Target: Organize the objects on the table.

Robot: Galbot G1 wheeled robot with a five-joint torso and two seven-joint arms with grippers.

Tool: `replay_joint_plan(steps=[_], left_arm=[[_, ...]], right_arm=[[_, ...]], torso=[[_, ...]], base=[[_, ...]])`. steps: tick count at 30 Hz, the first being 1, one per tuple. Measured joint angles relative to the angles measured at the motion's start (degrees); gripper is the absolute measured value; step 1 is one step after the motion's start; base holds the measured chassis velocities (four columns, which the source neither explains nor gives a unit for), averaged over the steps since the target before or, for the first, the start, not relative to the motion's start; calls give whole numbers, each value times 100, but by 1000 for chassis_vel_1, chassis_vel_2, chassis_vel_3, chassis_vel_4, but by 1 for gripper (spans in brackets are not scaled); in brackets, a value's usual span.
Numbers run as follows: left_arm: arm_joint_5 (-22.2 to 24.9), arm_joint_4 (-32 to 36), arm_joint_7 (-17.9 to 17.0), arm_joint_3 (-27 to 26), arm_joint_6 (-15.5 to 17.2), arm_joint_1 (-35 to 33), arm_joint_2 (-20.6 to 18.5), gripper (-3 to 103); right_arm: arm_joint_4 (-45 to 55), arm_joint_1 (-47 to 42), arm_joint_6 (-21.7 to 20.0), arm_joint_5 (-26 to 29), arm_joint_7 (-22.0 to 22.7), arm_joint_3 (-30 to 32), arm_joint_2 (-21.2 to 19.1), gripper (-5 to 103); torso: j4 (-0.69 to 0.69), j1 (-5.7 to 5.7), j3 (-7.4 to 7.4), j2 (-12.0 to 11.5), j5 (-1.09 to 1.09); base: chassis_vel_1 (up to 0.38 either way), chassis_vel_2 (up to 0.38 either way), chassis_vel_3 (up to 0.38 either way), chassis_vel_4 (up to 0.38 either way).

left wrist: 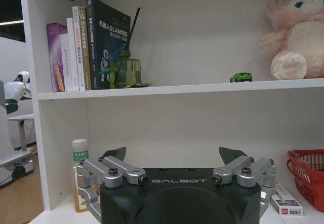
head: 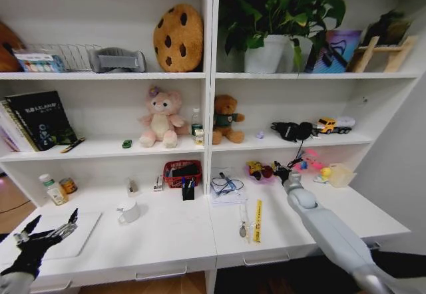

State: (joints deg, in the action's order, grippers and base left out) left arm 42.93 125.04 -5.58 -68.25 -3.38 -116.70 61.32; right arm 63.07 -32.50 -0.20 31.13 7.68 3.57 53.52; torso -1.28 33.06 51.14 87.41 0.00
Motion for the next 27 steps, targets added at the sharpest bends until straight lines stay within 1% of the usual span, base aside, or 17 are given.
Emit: replay_joint_plan(steps=[2,3,4,5,8,12,14,16,17,18,19,20,21,23,24,26,27], left_arm=[[0,0,0,0,0,0,0,100],[0,0,0,0,0,0,0,100],[0,0,0,0,0,0,0,100],[0,0,0,0,0,0,0,100],[0,0,0,0,0,0,0,100],[0,0,1,0,0,0,0,100],[0,0,0,0,0,0,0,100],[0,0,1,0,0,0,0,100],[0,0,1,0,0,0,0,100],[0,0,1,0,0,0,0,100],[0,0,1,0,0,0,0,100],[0,0,1,0,0,0,0,100],[0,0,1,0,0,0,0,100],[0,0,1,0,0,0,0,100],[0,0,1,0,0,0,0,100],[0,0,0,0,0,0,0,100],[0,0,0,0,0,0,0,100]], right_arm=[[-395,252,22,-34,-7,-207,134,0],[-395,252,22,-34,-7,-207,134,0],[-610,363,56,-70,-7,-289,210,0],[-610,363,56,-70,-7,-289,210,0],[-1187,566,249,-204,29,-340,440,0],[-1436,652,362,-196,16,-351,574,0],[-1468,683,420,-137,66,-347,682,10],[-1464,685,440,-131,106,-337,722,10],[-1432,683,446,-127,162,-318,751,16],[-1353,655,447,-126,221,-281,751,27],[-1255,602,447,-125,254,-249,720,27],[-1104,516,445,-125,288,-208,651,32],[-1104,516,445,-125,288,-208,651,32],[-539,164,450,-179,364,-21,414,43],[-539,164,450,-179,364,-21,414,43],[409,-424,461,-248,414,229,106,54],[409,-424,461,-248,414,229,106,54]], torso=[[-1,0,0,0,0],[-1,0,0,0,0],[-1,0,0,0,0],[-1,0,0,0,0],[-1,0,-1,0,0],[-3,0,-1,0,0],[-3,0,-1,1,-1],[-1,0,-1,1,0],[-1,0,-1,1,0],[1,0,-1,1,-1],[1,0,-1,1,-1],[0,0,-1,1,1],[0,0,-1,1,1],[-2,0,-1,1,-1],[-2,0,-1,1,-1],[-3,0,-1,1,0],[-3,0,-1,1,0]], base=[[0,0,0,0],[0,0,0,0],[0,0,0,0],[0,0,0,0],[0,0,0,0],[0,0,0,0],[0,0,0,0],[0,0,0,0],[0,0,0,0],[0,0,0,0],[0,0,0,0],[0,0,0,0],[0,0,0,0],[0,0,0,0],[0,0,0,0],[0,0,0,0],[0,0,0,0]])
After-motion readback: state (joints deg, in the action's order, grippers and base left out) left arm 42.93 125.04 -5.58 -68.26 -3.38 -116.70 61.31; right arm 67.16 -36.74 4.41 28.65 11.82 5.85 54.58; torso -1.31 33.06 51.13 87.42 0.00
